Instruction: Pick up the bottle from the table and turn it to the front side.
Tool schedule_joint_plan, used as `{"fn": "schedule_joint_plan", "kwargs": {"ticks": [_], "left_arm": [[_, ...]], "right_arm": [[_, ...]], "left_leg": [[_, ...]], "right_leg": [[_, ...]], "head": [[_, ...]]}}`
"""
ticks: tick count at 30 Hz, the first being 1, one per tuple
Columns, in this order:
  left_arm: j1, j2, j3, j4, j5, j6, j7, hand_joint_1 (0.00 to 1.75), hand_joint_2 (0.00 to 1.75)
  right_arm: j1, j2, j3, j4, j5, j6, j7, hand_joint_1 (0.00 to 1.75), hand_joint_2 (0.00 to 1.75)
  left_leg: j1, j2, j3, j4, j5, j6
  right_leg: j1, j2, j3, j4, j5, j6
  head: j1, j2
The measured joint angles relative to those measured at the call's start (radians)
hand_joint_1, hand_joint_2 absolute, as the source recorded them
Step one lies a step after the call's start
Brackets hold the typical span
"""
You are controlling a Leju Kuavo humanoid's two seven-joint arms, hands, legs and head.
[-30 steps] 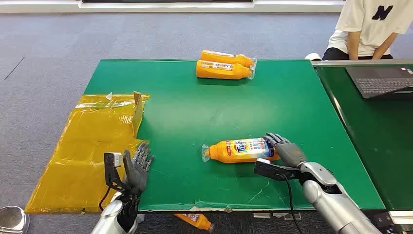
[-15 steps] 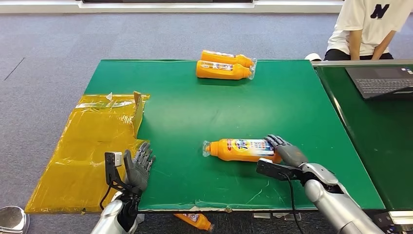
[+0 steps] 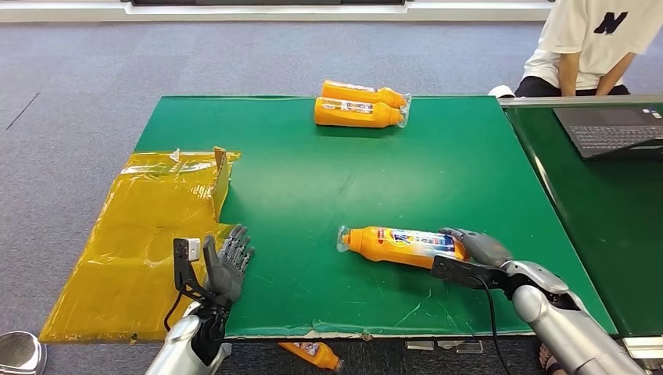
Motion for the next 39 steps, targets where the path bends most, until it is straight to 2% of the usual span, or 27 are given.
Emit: {"fn": "schedule_joint_plan", "kwargs": {"ticks": [7, 14, 19, 23, 27, 33, 39], "left_arm": [[0.0, -0.002, 0.0, 0.007, 0.001, -0.002, 0.009, 0.0, 0.0], [0.003, -0.002, -0.001, 0.03, 0.001, -0.004, -0.01, 0.0, 0.0], [0.027, -0.005, -0.001, 0.005, 0.002, 0.016, -0.014, 0.0, 0.0], [0.041, -0.01, -0.001, -0.018, 0.002, 0.031, -0.014, 0.0, 0.0], [0.059, -0.014, -0.001, -0.049, 0.002, 0.049, -0.013, 0.0, 0.0], [0.107, -0.025, -0.001, -0.127, -0.027, 0.091, 0.007, 0.0, 0.0], [0.139, -0.033, -0.003, -0.186, -0.077, 0.137, 0.012, 0.0, 0.0]], "right_arm": [[0.03, -0.005, 0.011, -0.019, 0.006, -0.042, 0.0, 1.75, 1.75], [0.097, 0.044, 0.005, -0.021, 0.034, -0.239, -0.045, 1.75, 1.75], [0.149, 0.15, -0.057, -0.052, 0.001, -0.431, -0.121, 1.75, 1.75], [0.177, 0.238, -0.104, -0.111, -0.018, -0.51, -0.152, 1.75, 1.75], [0.212, 0.325, -0.148, -0.167, -0.082, -0.549, -0.208, 1.75, 1.75], [0.254, 0.465, -0.182, -0.213, -0.17, -0.559, -0.249, 1.75, 1.75], [0.287, 0.542, -0.214, -0.23, -0.259, -0.541, -0.285, 1.75, 1.75]], "left_leg": [[0.0, 0.0, 0.0, 0.0, 0.0, 0.0], [0.001, 0.003, 0.004, -0.001, -0.003, 0.0], [0.001, 0.003, 0.004, -0.001, -0.002, -0.002], [0.001, 0.002, 0.003, -0.002, -0.002, -0.002], [0.002, 0.002, 0.003, -0.002, -0.002, -0.003], [0.002, 0.003, 0.002, -0.002, -0.003, -0.004], [0.002, 0.003, 0.001, -0.002, -0.003, -0.004]], "right_leg": [[0.0, 0.0, 0.0, 0.0, -0.001, 0.0], [0.001, 0.003, 0.004, 0.0, -0.002, -0.001], [0.001, 0.003, 0.003, 0.001, -0.001, -0.002], [0.001, 0.003, 0.002, 0.002, -0.002, -0.003], [0.001, 0.003, 0.001, 0.002, -0.003, -0.003], [0.001, 0.004, 0.0, 0.002, -0.004, -0.004], [0.001, 0.004, -0.001, 0.002, -0.004, -0.004]], "head": [[0.0, 0.0], [0.0, 0.0], [0.0, 0.0], [0.0, 0.0], [0.0, 0.0], [0.0, 0.0], [0.0, 0.0]]}}
